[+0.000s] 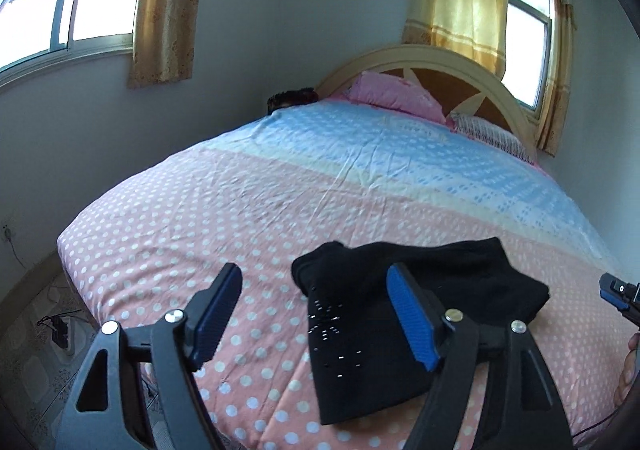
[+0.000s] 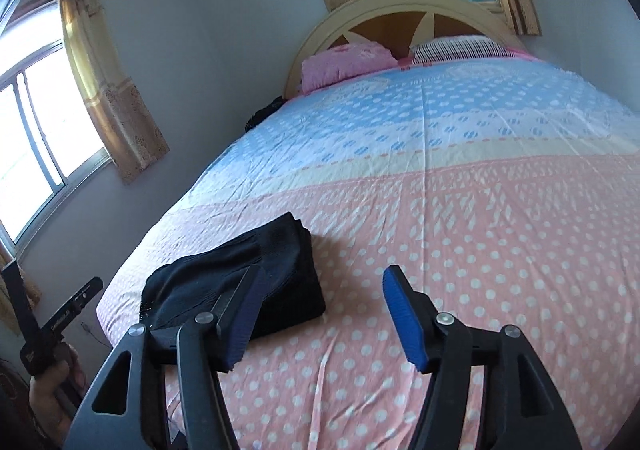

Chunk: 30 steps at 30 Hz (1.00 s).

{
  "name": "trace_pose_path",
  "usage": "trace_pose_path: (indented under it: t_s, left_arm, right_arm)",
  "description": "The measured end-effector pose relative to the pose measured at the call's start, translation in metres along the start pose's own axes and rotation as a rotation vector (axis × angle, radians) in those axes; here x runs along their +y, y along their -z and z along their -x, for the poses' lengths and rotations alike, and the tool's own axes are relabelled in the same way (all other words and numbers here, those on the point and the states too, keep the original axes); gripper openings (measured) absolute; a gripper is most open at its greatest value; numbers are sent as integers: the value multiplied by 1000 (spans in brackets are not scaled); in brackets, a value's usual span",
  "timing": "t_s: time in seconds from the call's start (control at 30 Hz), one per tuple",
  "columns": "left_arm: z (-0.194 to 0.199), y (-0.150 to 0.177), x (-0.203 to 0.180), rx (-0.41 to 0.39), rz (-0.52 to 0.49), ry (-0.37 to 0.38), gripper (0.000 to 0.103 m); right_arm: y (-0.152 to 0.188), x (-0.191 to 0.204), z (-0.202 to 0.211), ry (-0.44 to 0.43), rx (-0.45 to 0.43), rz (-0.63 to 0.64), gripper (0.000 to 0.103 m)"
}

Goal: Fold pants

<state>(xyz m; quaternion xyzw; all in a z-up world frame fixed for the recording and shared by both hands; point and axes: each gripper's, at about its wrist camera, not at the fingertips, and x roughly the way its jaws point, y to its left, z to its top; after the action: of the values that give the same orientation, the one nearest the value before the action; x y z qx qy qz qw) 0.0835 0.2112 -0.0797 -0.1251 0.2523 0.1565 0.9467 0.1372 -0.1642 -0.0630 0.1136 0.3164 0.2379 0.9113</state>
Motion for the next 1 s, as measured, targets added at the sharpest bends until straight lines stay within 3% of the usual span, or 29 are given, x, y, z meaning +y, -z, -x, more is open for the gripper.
trace_pose_path:
  t_s: [0.23,0.4,0.7,1.0]
  left_arm:
    - [46,-16,-28,-116,-38,89,91]
    - [67,-22,-38,-174,-62,100,102]
    - [72,-20,-45,-189,-66,114,102]
    - [76,-16,-55,-187,-89,118,103]
  right_arm:
    - [6,46,66,8,-126,148,64]
    - [8,64,89,32,-180,198,75]
    - [24,78,105,32,-190,266,75]
    - [28,73,114,34,-204,257,75]
